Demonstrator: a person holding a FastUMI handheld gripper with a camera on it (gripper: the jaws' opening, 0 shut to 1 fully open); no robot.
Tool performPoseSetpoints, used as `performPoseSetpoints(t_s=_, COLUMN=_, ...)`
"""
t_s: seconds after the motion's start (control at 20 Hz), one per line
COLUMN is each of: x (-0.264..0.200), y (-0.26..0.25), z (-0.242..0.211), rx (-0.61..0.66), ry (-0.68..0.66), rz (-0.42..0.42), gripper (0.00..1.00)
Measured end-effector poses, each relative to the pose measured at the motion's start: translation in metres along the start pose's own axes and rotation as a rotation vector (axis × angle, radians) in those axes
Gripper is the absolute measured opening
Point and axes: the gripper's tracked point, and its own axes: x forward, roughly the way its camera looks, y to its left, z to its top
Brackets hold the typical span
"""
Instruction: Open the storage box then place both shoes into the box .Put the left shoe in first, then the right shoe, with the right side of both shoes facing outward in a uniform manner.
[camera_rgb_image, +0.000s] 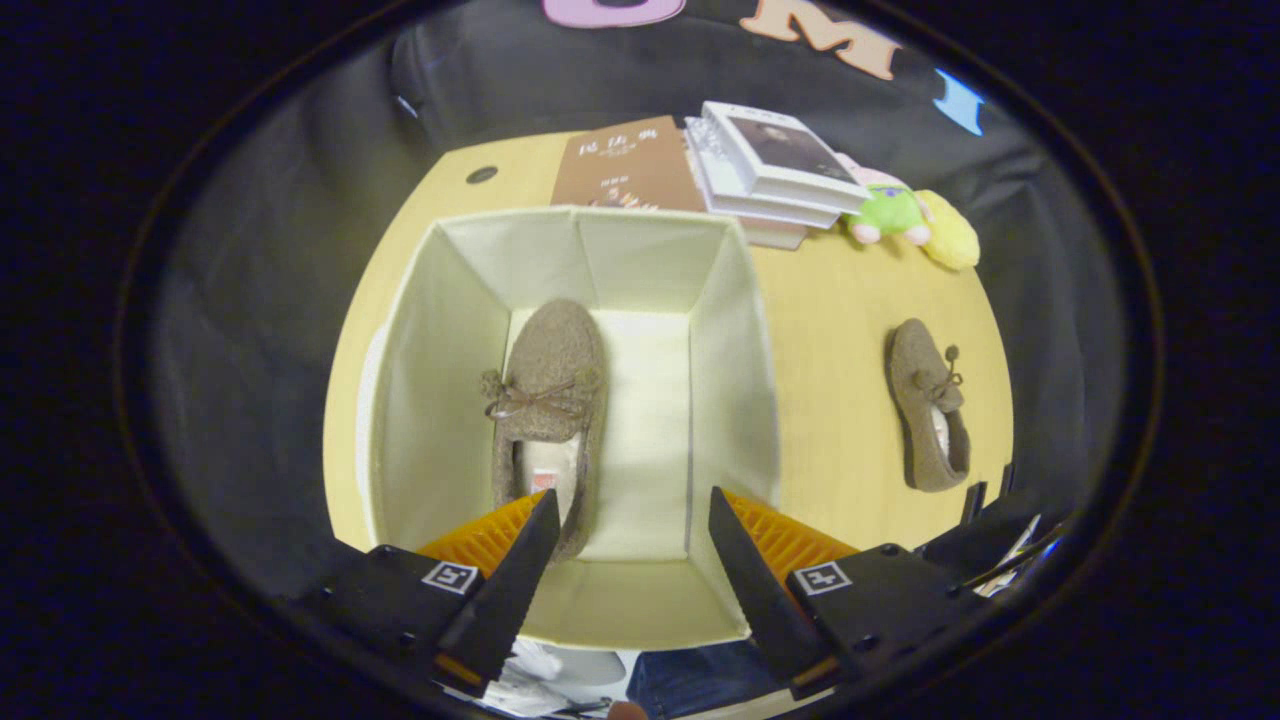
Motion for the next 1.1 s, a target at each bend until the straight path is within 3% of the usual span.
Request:
performPoseSetpoints(t_s=0.35, x=-0.027, y=-0.085, z=0.014, rx=0.061, ry=-0.079, rz=-0.12, gripper=0.98)
performPoseSetpoints(t_s=0.7, x=-0.01, y=-0.221, z=0.005, rx=0.068, ry=-0.042, rz=-0.311, gripper=0.99)
performPoseSetpoints(t_s=1.1, x=0.026, y=-0.347, z=-0.004, rx=0.018, ry=0.03, rz=-0.422, gripper=0.97)
